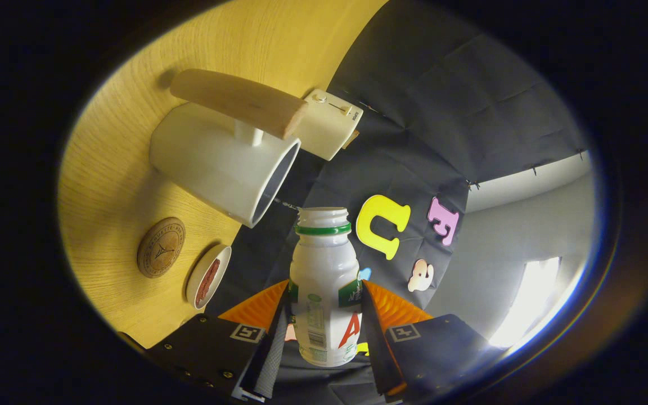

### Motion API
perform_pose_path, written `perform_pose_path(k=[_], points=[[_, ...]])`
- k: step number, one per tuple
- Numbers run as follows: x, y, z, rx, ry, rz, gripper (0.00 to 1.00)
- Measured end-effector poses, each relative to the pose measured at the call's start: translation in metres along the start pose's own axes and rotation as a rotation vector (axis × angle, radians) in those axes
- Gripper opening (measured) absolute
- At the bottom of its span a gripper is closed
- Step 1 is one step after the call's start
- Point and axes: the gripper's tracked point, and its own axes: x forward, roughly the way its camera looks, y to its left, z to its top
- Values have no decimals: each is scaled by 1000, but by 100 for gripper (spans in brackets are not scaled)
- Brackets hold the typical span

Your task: Take the bottle from table, then pour the juice into the cup, finally place the bottle on the coaster

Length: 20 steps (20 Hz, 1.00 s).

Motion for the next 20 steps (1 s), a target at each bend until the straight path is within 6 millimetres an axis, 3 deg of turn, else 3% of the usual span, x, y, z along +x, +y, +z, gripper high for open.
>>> perform_pose_path(k=[20], points=[[-2,3,4,-81,-26,5,65]])
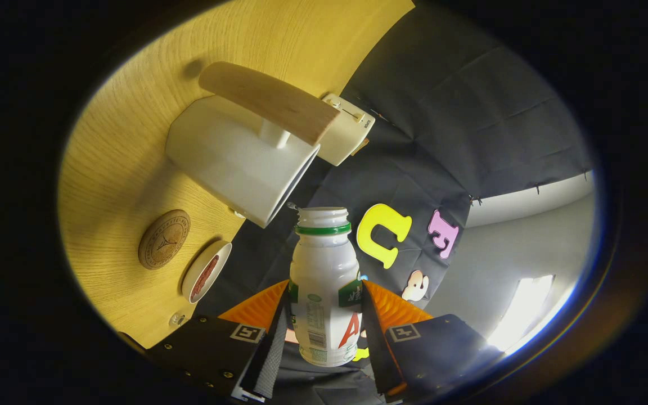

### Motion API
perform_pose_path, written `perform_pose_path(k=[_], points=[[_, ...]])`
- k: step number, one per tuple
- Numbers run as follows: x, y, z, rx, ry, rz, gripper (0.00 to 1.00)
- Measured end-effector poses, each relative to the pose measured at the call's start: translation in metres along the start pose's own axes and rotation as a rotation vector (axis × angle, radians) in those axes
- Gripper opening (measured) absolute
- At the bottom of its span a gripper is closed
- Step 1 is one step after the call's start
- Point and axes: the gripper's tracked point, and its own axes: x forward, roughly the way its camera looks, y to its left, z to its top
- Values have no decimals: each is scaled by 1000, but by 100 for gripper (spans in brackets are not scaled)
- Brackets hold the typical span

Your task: Take the bottle from table, then pour the juice into the cup, finally place the bottle on the coaster

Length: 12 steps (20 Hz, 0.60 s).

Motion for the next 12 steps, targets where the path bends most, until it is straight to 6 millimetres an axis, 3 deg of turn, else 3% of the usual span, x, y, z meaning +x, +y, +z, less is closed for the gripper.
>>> perform_pose_path(k=[5,12], points=[[-1,1,-4,65,12,-3,65],[0,2,-18,360,58,39,65]])
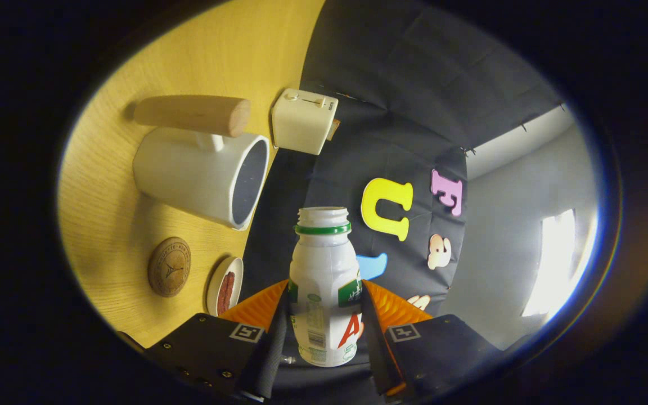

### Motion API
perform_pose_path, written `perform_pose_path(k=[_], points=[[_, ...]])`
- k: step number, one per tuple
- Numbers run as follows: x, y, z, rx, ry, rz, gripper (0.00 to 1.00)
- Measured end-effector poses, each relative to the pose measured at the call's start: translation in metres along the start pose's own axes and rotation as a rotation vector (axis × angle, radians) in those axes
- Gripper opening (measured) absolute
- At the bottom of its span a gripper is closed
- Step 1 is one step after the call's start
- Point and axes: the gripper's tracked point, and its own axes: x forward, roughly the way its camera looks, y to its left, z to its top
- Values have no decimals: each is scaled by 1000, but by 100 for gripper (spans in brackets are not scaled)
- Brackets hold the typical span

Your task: Take the bottle from table, then pour the juice into the cup, finally place the bottle on the coaster

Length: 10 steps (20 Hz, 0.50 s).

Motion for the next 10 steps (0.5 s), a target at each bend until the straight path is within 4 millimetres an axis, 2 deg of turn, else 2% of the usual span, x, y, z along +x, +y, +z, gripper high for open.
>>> perform_pose_path(k=[6,10], points=[[4,10,0,298,21,73,65],[5,9,4,473,19,84,65]])
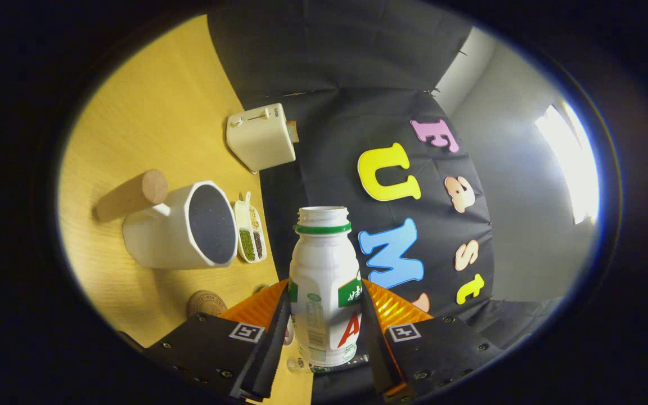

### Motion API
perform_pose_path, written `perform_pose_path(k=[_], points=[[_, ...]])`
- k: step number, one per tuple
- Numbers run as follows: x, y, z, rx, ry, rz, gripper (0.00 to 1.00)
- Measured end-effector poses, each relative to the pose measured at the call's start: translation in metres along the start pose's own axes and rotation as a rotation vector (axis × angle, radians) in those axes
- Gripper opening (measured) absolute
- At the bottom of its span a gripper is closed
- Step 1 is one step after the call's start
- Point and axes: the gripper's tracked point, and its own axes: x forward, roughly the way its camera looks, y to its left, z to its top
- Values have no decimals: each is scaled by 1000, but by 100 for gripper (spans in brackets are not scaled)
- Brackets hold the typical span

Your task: Take the bottle from table, then pour the juice into the cup, finally place the bottle on the coaster

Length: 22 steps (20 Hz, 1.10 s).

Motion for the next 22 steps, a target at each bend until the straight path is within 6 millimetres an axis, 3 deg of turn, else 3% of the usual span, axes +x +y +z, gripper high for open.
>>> perform_pose_path(k=[8,22], points=[[5,1,1,199,3,30,65],[18,12,-25,963,71,188,66]])
